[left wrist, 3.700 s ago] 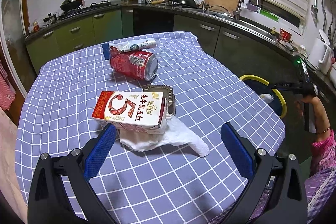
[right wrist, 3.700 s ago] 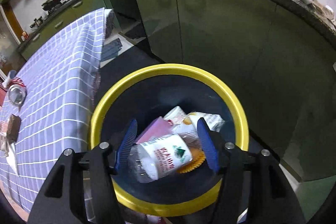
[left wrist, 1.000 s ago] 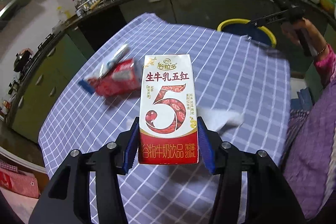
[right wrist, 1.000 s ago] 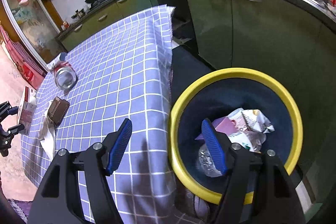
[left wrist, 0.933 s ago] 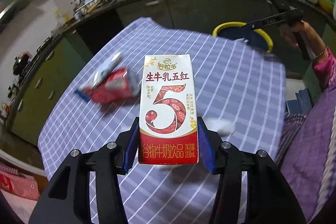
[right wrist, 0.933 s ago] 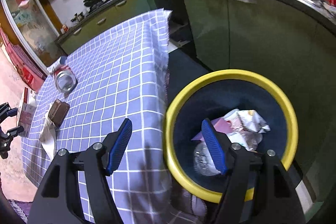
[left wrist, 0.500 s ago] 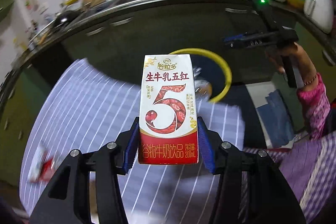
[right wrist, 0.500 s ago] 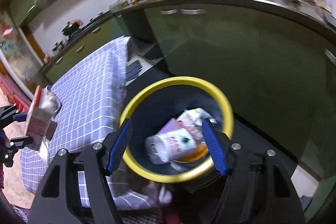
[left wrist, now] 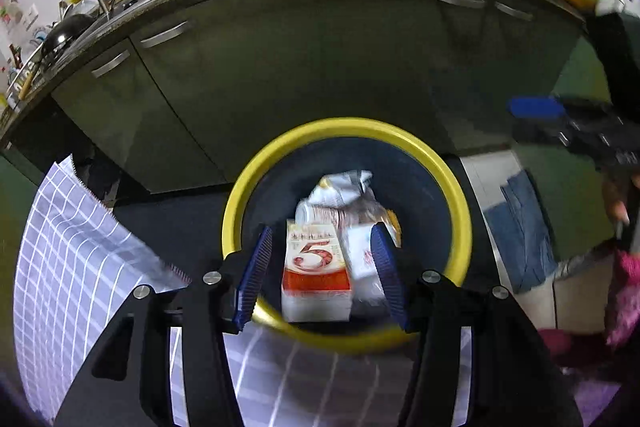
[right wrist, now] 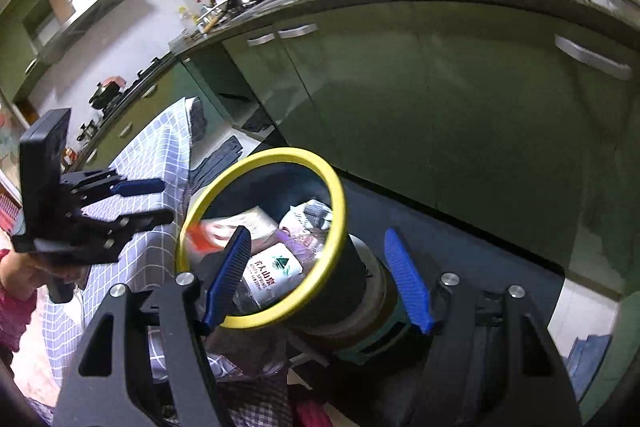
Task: Collect trash
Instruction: 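Carry the milk carton over the yellow bin and open the left gripper, then grasp the brown foil food tray with the right gripper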
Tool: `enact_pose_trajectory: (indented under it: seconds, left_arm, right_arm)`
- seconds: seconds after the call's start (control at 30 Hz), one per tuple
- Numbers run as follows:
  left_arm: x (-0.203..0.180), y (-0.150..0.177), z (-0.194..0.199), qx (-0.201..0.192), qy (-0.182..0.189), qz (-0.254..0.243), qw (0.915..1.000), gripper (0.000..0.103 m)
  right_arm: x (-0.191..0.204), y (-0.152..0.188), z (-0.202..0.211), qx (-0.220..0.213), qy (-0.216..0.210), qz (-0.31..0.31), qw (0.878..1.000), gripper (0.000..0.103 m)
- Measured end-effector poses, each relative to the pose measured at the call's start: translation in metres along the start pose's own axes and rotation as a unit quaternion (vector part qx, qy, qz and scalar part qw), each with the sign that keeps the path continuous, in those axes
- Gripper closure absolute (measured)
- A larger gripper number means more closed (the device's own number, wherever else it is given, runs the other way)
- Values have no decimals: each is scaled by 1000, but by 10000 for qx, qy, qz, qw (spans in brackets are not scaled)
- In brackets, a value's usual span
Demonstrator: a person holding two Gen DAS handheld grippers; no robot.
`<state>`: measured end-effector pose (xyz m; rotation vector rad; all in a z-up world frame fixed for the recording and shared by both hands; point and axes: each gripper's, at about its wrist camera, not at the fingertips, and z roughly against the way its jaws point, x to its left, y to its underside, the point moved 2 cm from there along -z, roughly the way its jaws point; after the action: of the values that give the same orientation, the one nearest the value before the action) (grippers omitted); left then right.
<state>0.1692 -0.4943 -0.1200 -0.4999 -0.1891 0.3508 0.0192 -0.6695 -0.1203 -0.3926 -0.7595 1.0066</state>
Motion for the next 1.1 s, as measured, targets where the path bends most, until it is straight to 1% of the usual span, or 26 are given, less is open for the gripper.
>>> enact_pose_trajectory:
  seconds: [0.07, 0.1, 0.13, 0.2, 0.23, 0.3, 0.33, 0.4, 0.43, 0.5, 0.53, 0.6, 0.67, 0.73, 0.8, 0.83, 0.87, 0.9, 0.97, 1.0, 1.07, 1.1]
  left_arm:
    - [4, 0, -1, -84, -31, 106, 9999, 51]
    - [5, 2, 1, -119, 7, 157, 9998, 50]
    - [7, 8, 12, -189, 94, 267, 9994, 49]
    - [10, 17, 30, -360, 129, 453, 9982, 40]
    - [10, 25, 50, -538, 113, 550, 9970, 37]
    - [11, 39, 75, -819, 52, 616, 9947, 30]
    - [9, 50, 91, -996, -32, 663, 9928, 28]
    - [9, 71, 116, -1228, -201, 822, 9888, 15]
    - [9, 87, 133, -1399, -302, 977, 9849, 13]
    - [11, 110, 151, -1512, -438, 1119, 9812, 9]
    - [13, 127, 162, -1561, -604, 1241, 9780, 8]
    - [15, 151, 179, -1653, -895, 1435, 9716, 6]
    - [20, 184, 200, -1737, -1143, 1666, 9639, 5]
    - [27, 213, 218, -1796, -1409, 1923, 9544, 5]
    - [33, 243, 235, -1827, -1723, 2199, 9426, 5]
    - [35, 254, 240, -1817, -1824, 2284, 9389, 5]
    - [37, 271, 247, -1809, -1967, 2418, 9328, 5]
    - [38, 283, 252, -1817, -2070, 2530, 9274, 5]
    - [41, 307, 262, -1785, -2275, 2724, 9177, 5]
    - [43, 320, 266, -1741, -2418, 2825, 9118, 5]
    - [44, 337, 270, -1669, -2606, 2942, 9043, 5]
    - [44, 345, 272, -1645, -2660, 2981, 9019, 5]
  right_arm:
    - [-1, 1, -2, 20, -26, -24, 10000, 37]
    - [0, 2, -3, 34, -42, -19, 10000, 37]
    - [1, 2, -4, 50, -55, -4, 10000, 37]
    - [4, 2, -7, 87, -88, 42, 9999, 37]
    - [7, 1, -10, 107, -123, 59, 9998, 37]
    - [14, -1, -18, 161, -181, 98, 9997, 37]
    - [18, -1, -22, 194, -216, 130, 9995, 36]
    - [28, 0, -28, 262, -276, 210, 9991, 36]
    - [36, 0, -32, 317, -313, 291, 9986, 36]
    - [50, 0, -40, 405, -380, 439, 9975, 36]
    - [61, 1, -43, 462, -431, 576, 9963, 36]
    - [81, 2, -47, 543, -524, 813, 9938, 36]
    - [106, 5, -53, 638, -662, 1080, 9899, 36]
    - [132, 9, -58, 739, -794, 1344, 9850, 36]
    - [156, 14, -64, 845, -955, 1572, 9793, 36]
    - [173, 17, -69, 925, -1067, 1723, 9749, 36]
    - [189, 21, -73, 1012, -1177, 1882, 9698, 36]
    - [201, 24, -75, 1067, -1249, 1985, 9662, 36]
    - [235, 33, -81, 1206, -1448, 2286, 9551, 36]
    - [255, 39, -85, 1293, -1591, 2470, 9471, 36]
    - [282, 49, -87, 1401, -1803, 2729, 9346, 36]
    - [302, 54, -89, 1458, -1965, 2949, 9237, 36]
